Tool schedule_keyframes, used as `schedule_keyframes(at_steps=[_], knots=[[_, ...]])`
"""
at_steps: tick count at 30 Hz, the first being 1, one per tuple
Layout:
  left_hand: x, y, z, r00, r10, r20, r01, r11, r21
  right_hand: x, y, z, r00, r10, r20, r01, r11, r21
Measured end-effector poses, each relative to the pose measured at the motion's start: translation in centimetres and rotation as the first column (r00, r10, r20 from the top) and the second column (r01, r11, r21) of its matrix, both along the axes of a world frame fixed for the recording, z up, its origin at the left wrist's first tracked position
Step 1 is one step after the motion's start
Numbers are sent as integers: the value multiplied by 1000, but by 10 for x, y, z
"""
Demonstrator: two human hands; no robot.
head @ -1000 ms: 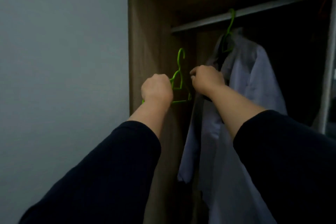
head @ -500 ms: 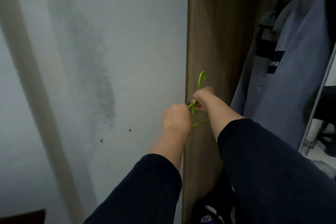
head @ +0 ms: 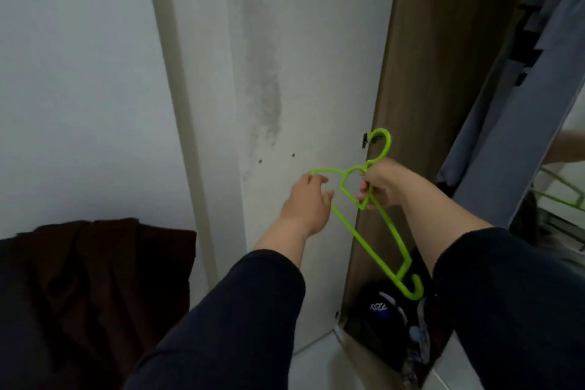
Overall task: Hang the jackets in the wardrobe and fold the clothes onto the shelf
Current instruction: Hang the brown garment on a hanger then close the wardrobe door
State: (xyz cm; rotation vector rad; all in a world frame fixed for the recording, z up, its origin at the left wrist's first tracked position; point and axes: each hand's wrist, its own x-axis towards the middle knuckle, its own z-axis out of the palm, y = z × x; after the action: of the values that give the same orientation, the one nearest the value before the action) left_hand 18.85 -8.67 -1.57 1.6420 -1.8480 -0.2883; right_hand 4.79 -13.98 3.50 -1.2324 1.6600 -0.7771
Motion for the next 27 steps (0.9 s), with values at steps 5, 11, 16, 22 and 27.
schedule_keyframes(at_steps=[5,11,16,22,27], knots=[[29,31,15,968,165,190,-126,971,-201,30,43,4,932,331,-149,-342,938,-56],[94,65,17,930,273,245,-259,962,-88,97,81,12,824,556,-108,-566,808,-164],[154,100,15,914,364,179,-353,931,-92,162,103,5,698,709,-103,-711,702,18],[234,128,-4,861,474,183,-475,879,-40,255,114,-19,568,758,-319,-812,579,-70],[294,122,-19,808,566,164,-558,824,-96,316,100,-21,523,772,-361,-849,511,-138]])
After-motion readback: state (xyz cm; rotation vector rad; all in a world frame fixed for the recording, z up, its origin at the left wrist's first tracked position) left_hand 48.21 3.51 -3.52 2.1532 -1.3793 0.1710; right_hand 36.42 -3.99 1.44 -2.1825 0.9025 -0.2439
